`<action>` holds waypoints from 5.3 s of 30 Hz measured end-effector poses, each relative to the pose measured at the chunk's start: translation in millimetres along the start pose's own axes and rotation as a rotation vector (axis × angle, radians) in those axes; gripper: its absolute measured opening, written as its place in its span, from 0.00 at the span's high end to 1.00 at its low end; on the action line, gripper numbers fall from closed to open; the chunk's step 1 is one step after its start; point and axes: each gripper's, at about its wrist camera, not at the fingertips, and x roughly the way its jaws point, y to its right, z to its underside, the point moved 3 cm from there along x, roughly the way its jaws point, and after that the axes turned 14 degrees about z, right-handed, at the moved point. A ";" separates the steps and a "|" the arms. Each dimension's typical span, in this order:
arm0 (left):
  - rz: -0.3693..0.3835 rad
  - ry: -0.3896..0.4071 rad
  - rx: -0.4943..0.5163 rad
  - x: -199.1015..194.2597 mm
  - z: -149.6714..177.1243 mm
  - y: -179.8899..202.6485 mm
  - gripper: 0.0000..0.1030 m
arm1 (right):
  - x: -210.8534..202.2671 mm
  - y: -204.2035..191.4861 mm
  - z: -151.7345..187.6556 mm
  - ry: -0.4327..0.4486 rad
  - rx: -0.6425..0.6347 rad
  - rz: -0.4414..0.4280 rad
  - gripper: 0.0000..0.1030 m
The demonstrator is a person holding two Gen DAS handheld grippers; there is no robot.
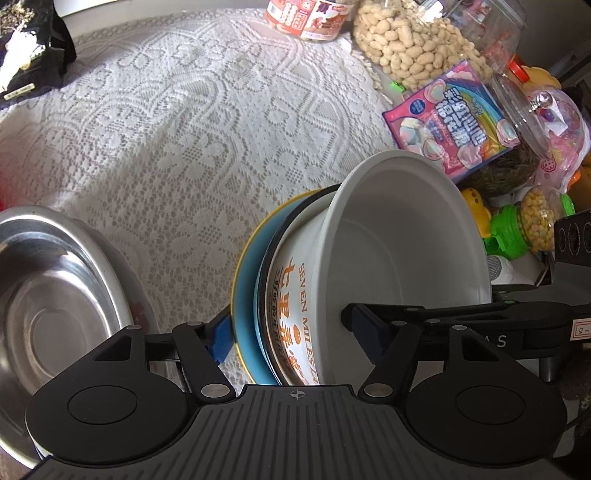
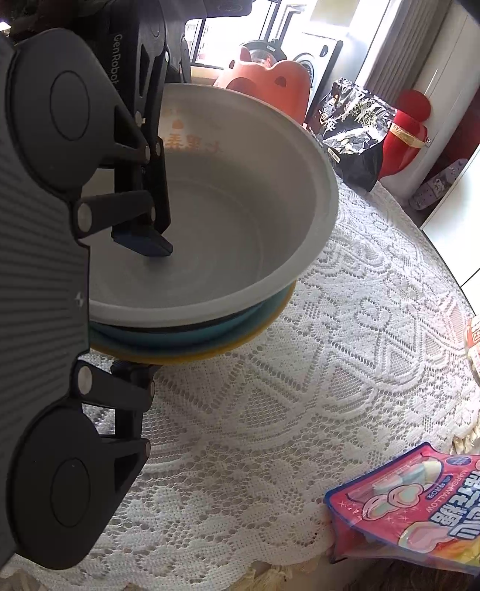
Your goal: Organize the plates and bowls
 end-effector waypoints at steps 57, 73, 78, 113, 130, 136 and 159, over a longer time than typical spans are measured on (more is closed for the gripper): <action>0.039 0.031 -0.004 0.6 3.7 -4.6 0.38 | 4.5 4.0 7.2 -0.033 0.033 -0.057 0.46; 0.061 0.026 -0.041 -5.9 8.0 -5.7 0.38 | 2.1 -1.5 7.9 -0.055 0.046 -0.036 0.46; 0.079 0.047 -0.025 -17.9 11.2 -0.7 0.38 | -7.7 -7.7 9.6 -0.038 0.037 -0.022 0.46; 0.132 0.298 -0.224 -150.6 74.1 -144.8 0.38 | 10.6 -218.7 7.9 -0.060 -0.287 0.070 0.46; 0.111 0.292 -0.221 -152.9 80.9 -176.5 0.53 | 43.4 -234.4 0.4 -0.144 -0.293 0.122 0.43; 0.091 0.293 -0.219 -151.5 80.6 -177.3 0.59 | 40.4 -232.5 1.4 -0.147 -0.279 0.120 0.44; 0.058 0.287 -0.199 -162.4 86.2 -171.2 0.61 | -25.2 -268.1 15.0 0.142 -0.492 0.279 0.45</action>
